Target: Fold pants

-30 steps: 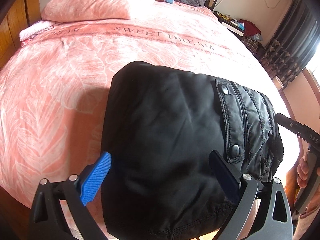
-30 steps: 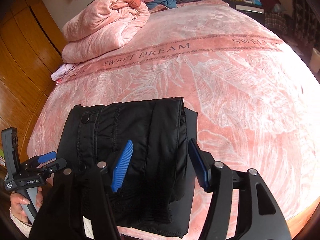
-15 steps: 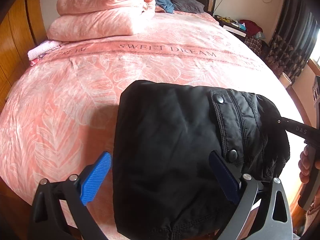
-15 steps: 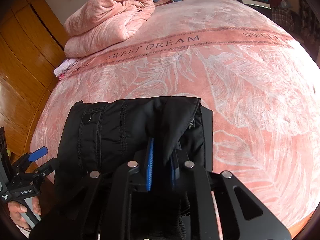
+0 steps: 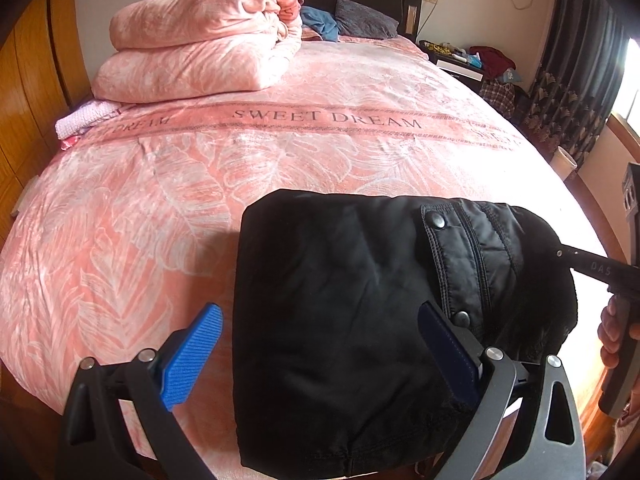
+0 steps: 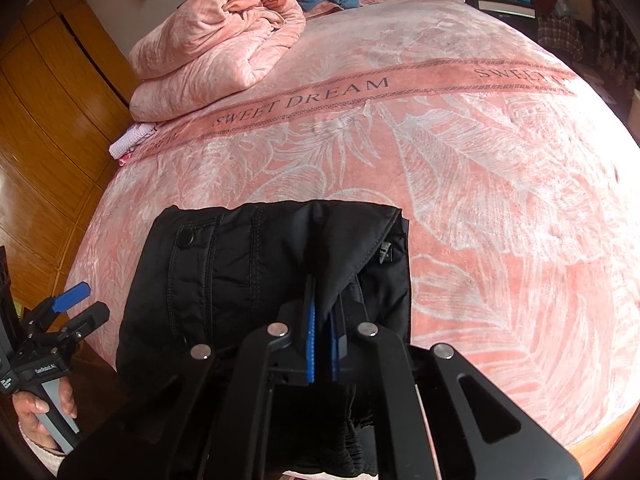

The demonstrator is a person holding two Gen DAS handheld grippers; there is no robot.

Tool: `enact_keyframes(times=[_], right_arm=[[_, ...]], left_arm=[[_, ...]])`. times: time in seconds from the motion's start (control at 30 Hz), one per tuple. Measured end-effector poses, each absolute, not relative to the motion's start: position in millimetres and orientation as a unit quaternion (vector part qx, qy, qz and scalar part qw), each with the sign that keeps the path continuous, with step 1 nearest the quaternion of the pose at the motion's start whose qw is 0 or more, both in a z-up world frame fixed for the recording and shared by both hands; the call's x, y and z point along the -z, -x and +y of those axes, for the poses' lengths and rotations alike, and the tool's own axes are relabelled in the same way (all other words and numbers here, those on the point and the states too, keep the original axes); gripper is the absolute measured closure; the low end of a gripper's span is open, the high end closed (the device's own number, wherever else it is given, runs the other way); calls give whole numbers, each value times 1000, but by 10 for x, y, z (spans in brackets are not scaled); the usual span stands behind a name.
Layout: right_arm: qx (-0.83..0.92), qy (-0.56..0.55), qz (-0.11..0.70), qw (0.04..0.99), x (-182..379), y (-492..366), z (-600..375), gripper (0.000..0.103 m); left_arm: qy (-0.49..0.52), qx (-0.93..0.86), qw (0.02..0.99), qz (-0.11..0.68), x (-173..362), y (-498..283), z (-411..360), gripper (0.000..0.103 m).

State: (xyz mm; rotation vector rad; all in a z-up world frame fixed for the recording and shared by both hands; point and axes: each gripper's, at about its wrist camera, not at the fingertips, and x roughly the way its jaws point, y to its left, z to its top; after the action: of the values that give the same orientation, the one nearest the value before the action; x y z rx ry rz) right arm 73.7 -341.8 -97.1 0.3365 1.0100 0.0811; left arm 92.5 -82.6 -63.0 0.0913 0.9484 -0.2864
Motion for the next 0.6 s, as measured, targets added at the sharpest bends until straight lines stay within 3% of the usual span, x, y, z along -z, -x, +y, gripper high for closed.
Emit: enact_keyframes(times=[0.27,0.33,0.37,0.4,0.6], right_arm=[[-38,-162,488,857,1143,-732,-3399,93],[-39,-162,483,860,1105,-695,-3417,83],[-38,-166,480,861,1083,-664,-3435,71],[-42,-171,477,861,1058,-633,-3449,69],[-42,-165,473,865,955,-404,-3471,69]], left_arm=[[-54,137,883,445,572,-871,-848,4],[-55,137,885,442,556,-863,-854,4],[-56,137,885,441,551,-861,-855,4],[-56,138,885,441,547,-859,-857,4],[-58,140,883,444,568,-858,-882,4]])
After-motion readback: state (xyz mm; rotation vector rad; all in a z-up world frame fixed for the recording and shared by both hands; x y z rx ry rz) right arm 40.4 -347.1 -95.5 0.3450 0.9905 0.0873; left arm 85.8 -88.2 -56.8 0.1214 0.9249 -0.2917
